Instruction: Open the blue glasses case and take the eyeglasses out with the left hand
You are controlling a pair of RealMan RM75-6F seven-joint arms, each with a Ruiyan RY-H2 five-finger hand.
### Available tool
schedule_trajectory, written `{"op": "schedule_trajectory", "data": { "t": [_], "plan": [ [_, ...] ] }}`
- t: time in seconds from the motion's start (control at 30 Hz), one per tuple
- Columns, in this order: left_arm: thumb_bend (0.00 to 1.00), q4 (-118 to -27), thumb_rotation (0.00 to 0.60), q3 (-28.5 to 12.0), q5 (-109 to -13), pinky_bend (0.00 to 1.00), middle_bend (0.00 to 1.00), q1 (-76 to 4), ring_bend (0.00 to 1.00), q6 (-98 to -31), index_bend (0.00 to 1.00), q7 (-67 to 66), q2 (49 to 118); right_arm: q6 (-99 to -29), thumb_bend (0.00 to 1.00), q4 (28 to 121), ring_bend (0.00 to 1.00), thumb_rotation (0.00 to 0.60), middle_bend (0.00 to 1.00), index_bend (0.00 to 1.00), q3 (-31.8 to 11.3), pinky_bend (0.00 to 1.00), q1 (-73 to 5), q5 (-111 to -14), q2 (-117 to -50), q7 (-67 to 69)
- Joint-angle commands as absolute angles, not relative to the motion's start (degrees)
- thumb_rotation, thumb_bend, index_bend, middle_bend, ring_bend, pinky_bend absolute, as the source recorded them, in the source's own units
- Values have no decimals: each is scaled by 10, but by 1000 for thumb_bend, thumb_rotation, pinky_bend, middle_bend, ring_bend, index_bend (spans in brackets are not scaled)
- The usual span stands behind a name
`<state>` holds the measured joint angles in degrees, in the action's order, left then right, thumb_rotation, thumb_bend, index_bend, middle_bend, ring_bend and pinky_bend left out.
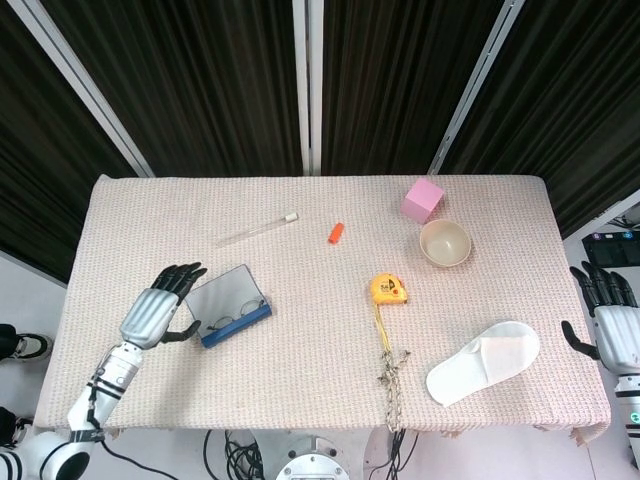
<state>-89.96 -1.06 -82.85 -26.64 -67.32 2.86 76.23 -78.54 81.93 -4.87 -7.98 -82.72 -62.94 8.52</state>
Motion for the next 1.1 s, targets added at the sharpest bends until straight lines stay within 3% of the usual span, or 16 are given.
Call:
{"op": "schedule_trajectory", "data": {
  "t": [0.03,0.23,0.57,1.1],
  "plan": [
    [325,-905,600,6,-837,45,95,-268,0,-646,0,52,743,-784,329,819,0,600,0,0,-49,0,-80,-826,-629,87],
    [403,-922,600,44,-868,63,120,-282,0,-588,0,98,701,-781,330,822,0,600,0,0,-50,0,-82,-826,-627,90],
    [410,-940,600,60,-954,64,167,-301,0,-594,0,137,720,-776,330,820,0,600,0,0,-47,0,-81,-823,-628,84],
    [321,-840,600,18,-965,64,175,-392,0,-518,0,111,849,-769,330,821,0,600,0,0,-45,0,-84,-821,-628,77]
  ]
}}
